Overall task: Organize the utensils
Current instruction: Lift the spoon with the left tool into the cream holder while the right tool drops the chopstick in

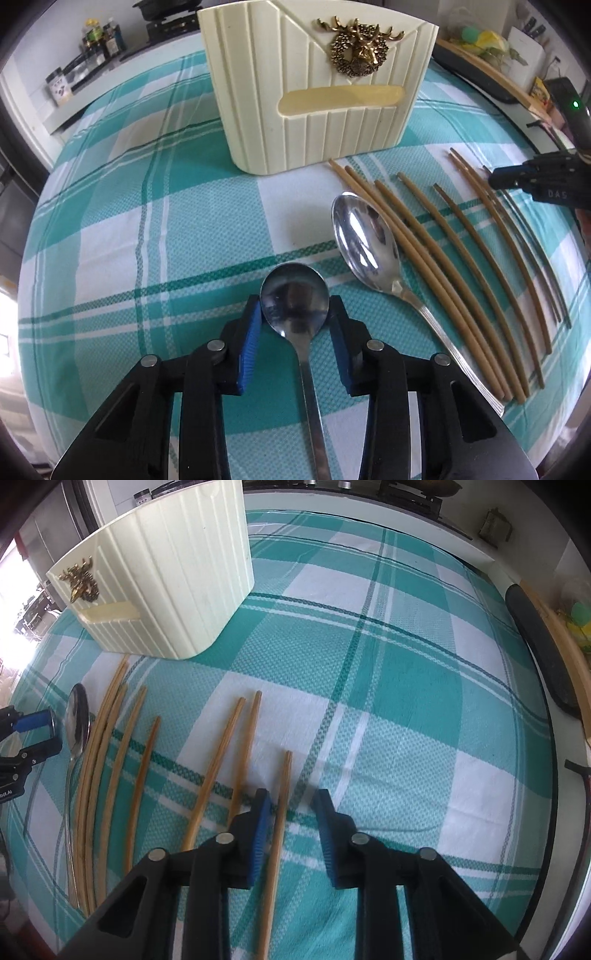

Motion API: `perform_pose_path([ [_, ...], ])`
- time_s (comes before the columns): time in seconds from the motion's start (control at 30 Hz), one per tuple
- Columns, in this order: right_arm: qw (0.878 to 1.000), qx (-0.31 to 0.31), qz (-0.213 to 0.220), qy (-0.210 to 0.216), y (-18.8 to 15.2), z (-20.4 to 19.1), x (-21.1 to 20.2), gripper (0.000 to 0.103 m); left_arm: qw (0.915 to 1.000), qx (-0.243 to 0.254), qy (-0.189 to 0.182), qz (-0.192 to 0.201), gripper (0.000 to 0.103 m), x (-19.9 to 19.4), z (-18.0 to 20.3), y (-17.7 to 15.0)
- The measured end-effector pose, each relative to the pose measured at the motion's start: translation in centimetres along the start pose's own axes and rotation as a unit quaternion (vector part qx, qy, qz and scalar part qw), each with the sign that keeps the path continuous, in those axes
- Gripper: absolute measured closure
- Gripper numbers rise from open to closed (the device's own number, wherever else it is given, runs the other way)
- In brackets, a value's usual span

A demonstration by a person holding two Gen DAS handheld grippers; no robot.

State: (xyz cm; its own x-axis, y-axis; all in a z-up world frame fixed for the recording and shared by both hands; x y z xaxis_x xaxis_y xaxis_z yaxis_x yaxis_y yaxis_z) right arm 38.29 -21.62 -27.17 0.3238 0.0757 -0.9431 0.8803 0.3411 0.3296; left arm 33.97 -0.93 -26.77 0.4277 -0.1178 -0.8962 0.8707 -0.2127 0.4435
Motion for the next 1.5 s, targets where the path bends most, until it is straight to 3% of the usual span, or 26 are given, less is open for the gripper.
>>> perform_pose_path([
  [0.03, 1.000, 0.008, 0.000, 0.005, 0.3, 0.2, 0.1, 0.096, 1.0000, 0.000, -0.001, 0.004, 0.067, 0.0, 0.0, 0.1],
  [0.1, 0.999, 0.040, 0.010, 0.028, 0.6, 0.6, -0.2, 0.098, 1.0000, -0.006, -0.004, 0.007, 0.067, 0.0, -0.2, 0.3],
  [0.3, 0.988, 0.086, 0.110, 0.067, 0.5, 0.5, -6.2, 0.098, 0.9967, -0.035, -0.029, 0.067, 0.067, -5.6, -0.7, 0.5],
  [0.53, 0.970, 0.060, 0.223, 0.076, -0.7, -3.3, -16.5, 0.098, 0.9858, -0.035, -0.062, 0.152, 0.067, -14.6, -0.4, 1.3],
  [0.77, 0.952, 0.043, 0.294, 0.068, 0.7, -6.1, -23.0, 0.098, 0.9741, -0.043, -0.092, 0.202, 0.067, -19.7, -0.8, 3.3],
  [0.93, 0.937, 0.042, 0.342, 0.060, 4.9, -6.5, -26.9, 0.098, 0.9664, -0.043, -0.100, 0.233, 0.067, -23.1, -1.5, 7.7],
  [1.1, 0.910, 0.059, 0.407, 0.053, 11.5, -5.4, -30.9, 0.098, 0.9527, -0.047, -0.067, 0.293, 0.067, -26.4, -3.1, 15.1],
  [1.2, 0.891, 0.069, 0.446, 0.047, 15.3, -4.9, -32.2, 0.098, 0.9458, -0.069, -0.051, 0.313, 0.067, -26.1, -4.4, 19.4],
  [1.27, 0.885, 0.070, 0.458, 0.042, 17.5, -5.0, -31.7, 0.098, 0.9450, -0.083, -0.039, 0.314, 0.067, -24.5, -5.1, 21.6],
  [1.37, 0.905, 0.064, 0.419, 0.034, 20.0, -5.6, -27.6, 0.098, 0.9558, -0.103, -0.039, 0.273, 0.067, -19.8, -5.8, 23.2],
  [1.5, 0.947, 0.088, 0.302, 0.070, 21.1, -5.9, -19.4, 0.098, 0.9773, -0.109, -0.060, 0.171, 0.067, -12.4, -5.3, 22.8],
])
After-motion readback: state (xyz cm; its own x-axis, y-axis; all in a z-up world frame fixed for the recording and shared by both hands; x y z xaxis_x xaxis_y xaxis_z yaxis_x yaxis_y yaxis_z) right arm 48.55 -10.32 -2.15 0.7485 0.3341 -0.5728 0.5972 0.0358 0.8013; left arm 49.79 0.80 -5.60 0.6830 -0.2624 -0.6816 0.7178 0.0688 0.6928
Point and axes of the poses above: each gripper's, at about its wrist camera, not at the fingertips, and x roughly the way its jaws point, z to its right, y to its top, the point moved 9 cm from there along x, roughly the way its jaws point, and after that the axes turned 2 degrees about -x, right-handed, at the moved point
